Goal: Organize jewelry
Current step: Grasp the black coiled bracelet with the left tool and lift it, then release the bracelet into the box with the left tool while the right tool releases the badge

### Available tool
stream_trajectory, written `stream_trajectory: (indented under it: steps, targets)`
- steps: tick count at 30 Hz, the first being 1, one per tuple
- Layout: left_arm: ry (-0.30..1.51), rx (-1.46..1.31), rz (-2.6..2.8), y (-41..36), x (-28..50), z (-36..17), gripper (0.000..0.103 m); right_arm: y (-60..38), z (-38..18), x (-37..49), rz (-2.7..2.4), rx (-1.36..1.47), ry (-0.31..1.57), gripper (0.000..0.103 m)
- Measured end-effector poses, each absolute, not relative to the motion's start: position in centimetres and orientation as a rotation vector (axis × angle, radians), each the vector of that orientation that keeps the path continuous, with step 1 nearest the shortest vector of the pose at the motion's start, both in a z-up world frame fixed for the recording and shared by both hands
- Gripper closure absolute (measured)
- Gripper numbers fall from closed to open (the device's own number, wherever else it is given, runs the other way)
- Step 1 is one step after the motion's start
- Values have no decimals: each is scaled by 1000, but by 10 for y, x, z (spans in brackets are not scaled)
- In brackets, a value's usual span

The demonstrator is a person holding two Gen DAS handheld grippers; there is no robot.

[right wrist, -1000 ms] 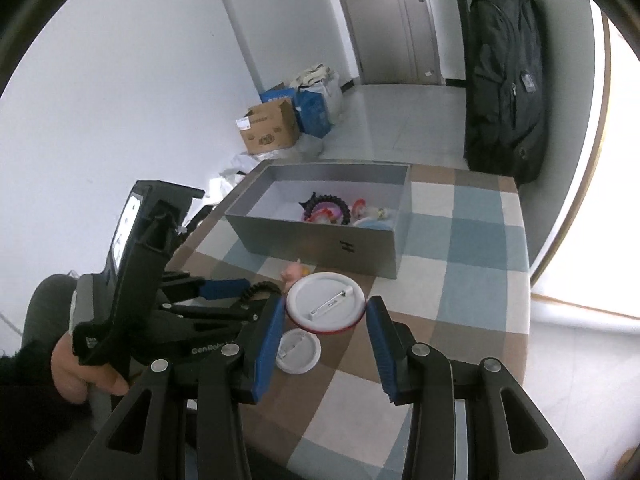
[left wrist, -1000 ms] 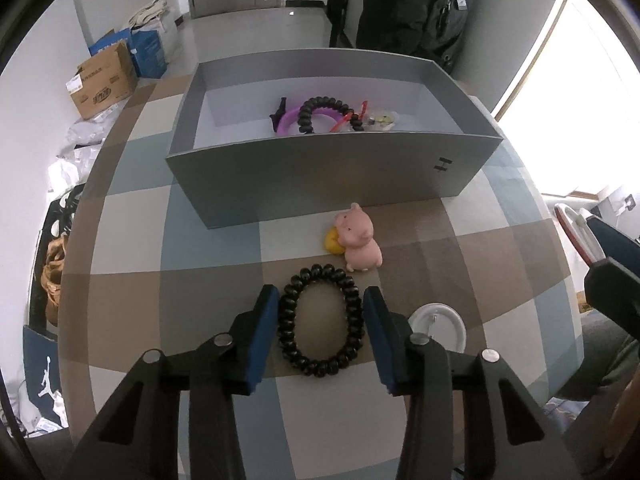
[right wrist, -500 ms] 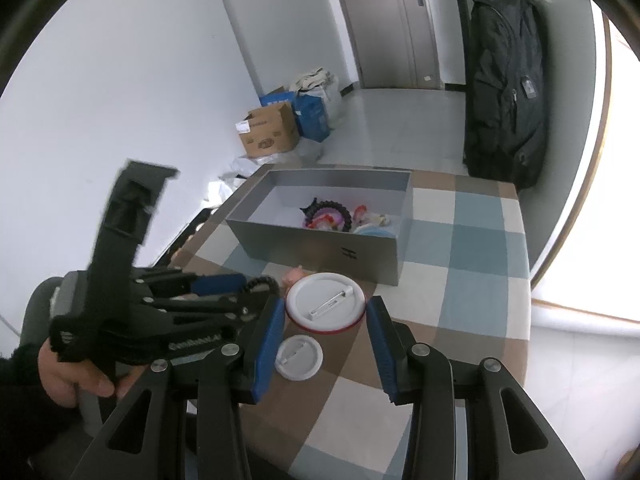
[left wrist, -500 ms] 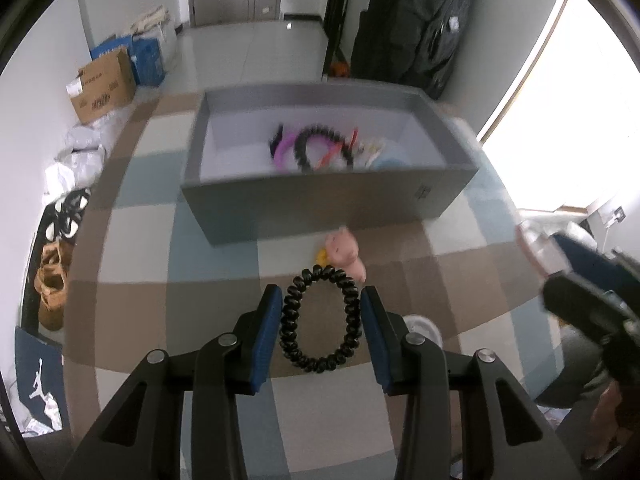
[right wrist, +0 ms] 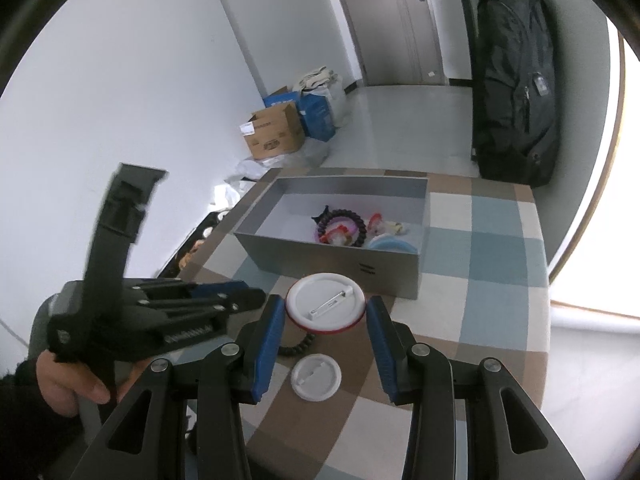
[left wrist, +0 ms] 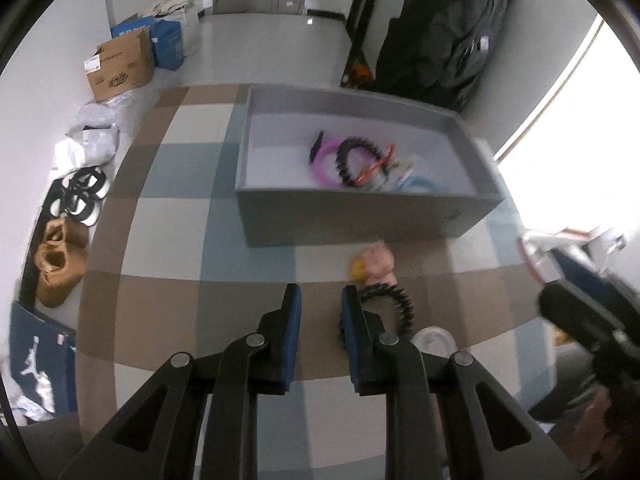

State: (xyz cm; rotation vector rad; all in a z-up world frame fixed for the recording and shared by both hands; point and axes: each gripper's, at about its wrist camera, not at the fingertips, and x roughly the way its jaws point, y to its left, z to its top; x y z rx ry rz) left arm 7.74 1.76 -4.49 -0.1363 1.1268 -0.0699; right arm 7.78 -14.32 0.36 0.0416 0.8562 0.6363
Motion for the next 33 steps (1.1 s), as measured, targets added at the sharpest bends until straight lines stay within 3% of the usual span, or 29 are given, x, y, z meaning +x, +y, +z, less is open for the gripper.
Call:
stream_trajectory:
  steps: [13,14,15,16,33]
  targets:
    - [1165,-13,-122,-12,85,-64,82,-147,3,79,636,53,851,62]
    - [1162,-2,-118,-13,84,-64,83,-148,3,79,636,53,851,62]
    - [1160,8,-122,-15,84,-65,93,-148,3,79,635,53,851,62]
    - [1160,17,-122,-14,87,-65,96,-148,3,80,636,55,852,62]
    - [963,-176,-154,14,91,-7,97,-140,16,101,633,85,821,62]
